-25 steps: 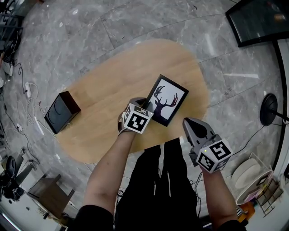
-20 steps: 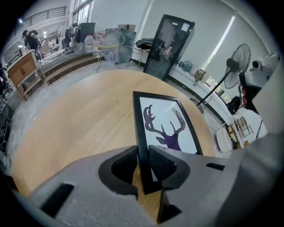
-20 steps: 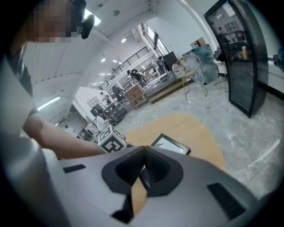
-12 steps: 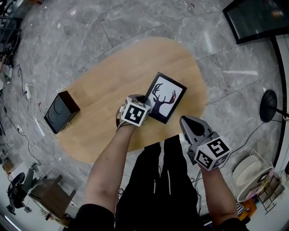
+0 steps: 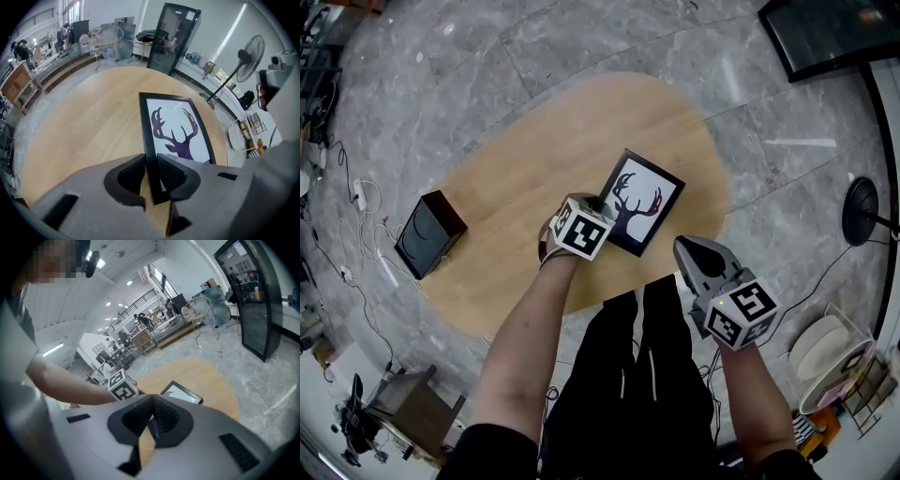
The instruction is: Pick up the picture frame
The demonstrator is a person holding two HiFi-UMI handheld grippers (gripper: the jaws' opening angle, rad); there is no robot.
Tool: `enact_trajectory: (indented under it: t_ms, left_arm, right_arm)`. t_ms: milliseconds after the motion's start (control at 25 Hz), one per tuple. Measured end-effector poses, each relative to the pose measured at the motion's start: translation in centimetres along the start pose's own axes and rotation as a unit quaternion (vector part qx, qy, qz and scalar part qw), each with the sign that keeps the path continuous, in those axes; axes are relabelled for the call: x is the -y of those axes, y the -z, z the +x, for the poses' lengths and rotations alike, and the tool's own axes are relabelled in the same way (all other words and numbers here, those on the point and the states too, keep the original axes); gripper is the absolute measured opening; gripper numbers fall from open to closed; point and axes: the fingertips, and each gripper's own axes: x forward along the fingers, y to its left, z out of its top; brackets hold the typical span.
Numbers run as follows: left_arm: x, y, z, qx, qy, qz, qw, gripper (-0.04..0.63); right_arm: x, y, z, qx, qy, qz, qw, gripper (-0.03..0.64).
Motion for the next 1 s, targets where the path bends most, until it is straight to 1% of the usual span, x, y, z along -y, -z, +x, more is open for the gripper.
enact_trajectory:
  t_ms: [160, 200, 280, 320, 400, 480, 600, 760, 1000]
  left_arm:
    - [0.0, 0.3, 0.1, -0.009, 0.027, -0.026, 0.9993, 0.084]
    - [-0.4, 0.2, 0.0, -0.009, 0.023, -0.03, 0.9993, 0.082]
    - [-1.2, -0.1, -0.7, -0.006, 0.0, -0.028, 0.9996, 0.076]
    - [-1.1, -0.1, -0.9, -0.006, -0.002, -0.027, 0.9996, 0.075]
    - [-0.2, 0.2, -1.0, -0.003, 0.012, -0.032, 0.9994, 0.074]
    - [0.2, -0.3, -1.6, 0.006, 0.016, -0.031, 0.9994, 0.075]
    - [0.3, -1.9, -3.3, 0.033, 0.009, -0.03, 0.999, 0.075]
    - [0.5, -4.5, -6.5, 0.081, 0.002, -0.037, 0.9961, 0.075]
    - [0.2, -6.9, -14.5, 0.144, -0.017, -0.042, 0.9886, 0.075]
  right_arm:
    - [-1.0, 0.6, 0.3, -0.006, -0.009, 0.002, 1.0, 0.006]
    - [-1.3, 0.7, 0.3, -0.007, -0.012, 0.001, 1.0, 0.006]
    - [-1.8, 0.8, 0.2, -0.008, -0.016, -0.002, 1.0, 0.006]
    - [-2.0, 0.7, 0.1, -0.008, -0.016, -0.003, 1.0, 0.006]
    - [-2.2, 0.4, -0.3, -0.006, -0.013, -0.003, 1.0, 0.006]
    - [-2.1, -0.3, -0.8, -0.003, -0.006, -0.005, 1.0, 0.006]
    - [-2.0, -1.6, -1.6, 0.007, 0.004, -0.011, 1.0, 0.006]
    - [-2.5, -4.0, -2.9, 0.024, 0.012, -0.02, 0.999, 0.006]
    - [-5.9, -7.6, -5.3, 0.043, 0.021, -0.041, 0.998, 0.006]
